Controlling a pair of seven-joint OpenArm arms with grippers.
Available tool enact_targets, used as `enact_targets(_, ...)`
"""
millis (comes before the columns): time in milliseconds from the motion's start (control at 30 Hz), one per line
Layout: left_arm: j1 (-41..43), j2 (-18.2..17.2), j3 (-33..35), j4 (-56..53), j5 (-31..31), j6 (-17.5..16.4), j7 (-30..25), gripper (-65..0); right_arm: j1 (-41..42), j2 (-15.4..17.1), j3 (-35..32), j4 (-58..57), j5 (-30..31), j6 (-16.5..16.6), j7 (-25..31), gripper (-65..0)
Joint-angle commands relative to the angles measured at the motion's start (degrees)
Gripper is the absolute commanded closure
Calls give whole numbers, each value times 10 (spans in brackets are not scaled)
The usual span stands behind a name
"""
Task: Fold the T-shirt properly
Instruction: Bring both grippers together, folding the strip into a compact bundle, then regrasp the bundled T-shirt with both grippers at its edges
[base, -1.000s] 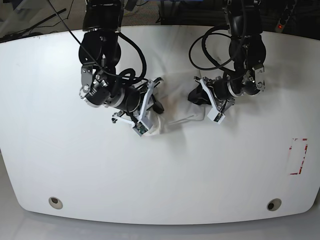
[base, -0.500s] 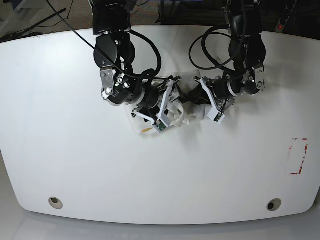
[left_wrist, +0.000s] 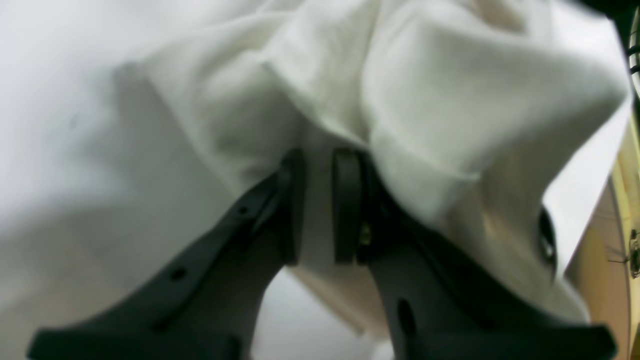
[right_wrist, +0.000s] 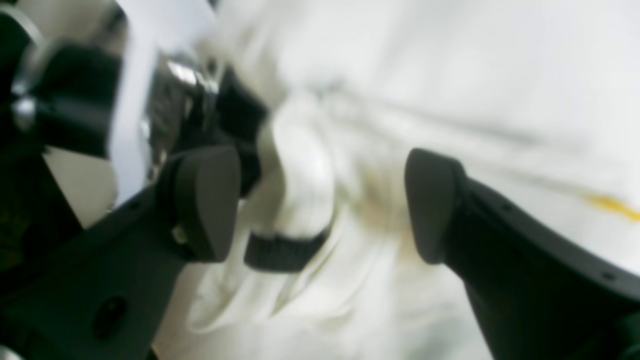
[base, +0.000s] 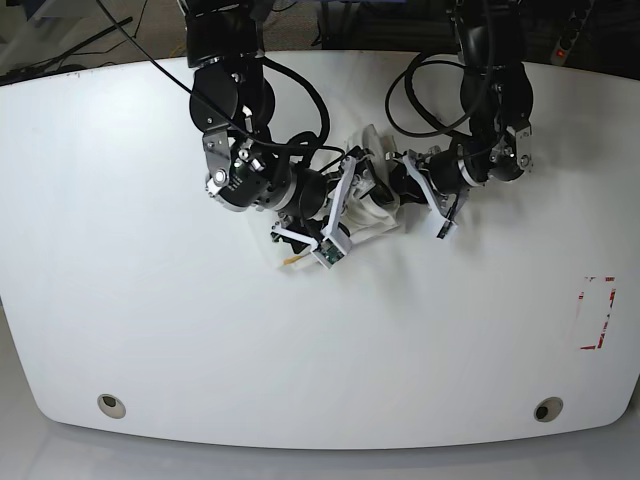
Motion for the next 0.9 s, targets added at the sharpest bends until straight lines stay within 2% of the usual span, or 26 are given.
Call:
enact_targets(0,-4,-15,-22,37,-29,1,-3,-92,2,8,1,31,9,5,12,-495)
enact_targets(33,-3,-18,-28,48,-35,1,-3,-92,1,12,1,32,9,5,13,-495)
enact_targets(200,10,-65,-55,114,-60,1,-3,-92,-3,18,0,30,8,47,13,-495)
enact_targets(300,19,-101,-74,143,-60,1,-3,-93,-1,17,-2,3,7,52,18,-495)
enact_targets(433,35,-144,-92,171,-57,1,-3,-93,8,17,-4,-66,4,52,86,-495)
enact_targets(533,46,-176,-91,183,-56,1,-3,-93,34,17,-4,-166,4,52,140,-495)
enact_targets(667,49,-184,-90,187,-55,1,-3,-93,76,20,0,-266,8,50,198,-495)
enact_targets(767,50,-185,-62,187,-55,1,-3,-93,94,21,13,-262,9,50,191,-495)
enact_targets(867,48,-182,-25,201,-54,1,-3,-93,102,21,39,-207,9,50,146,-495)
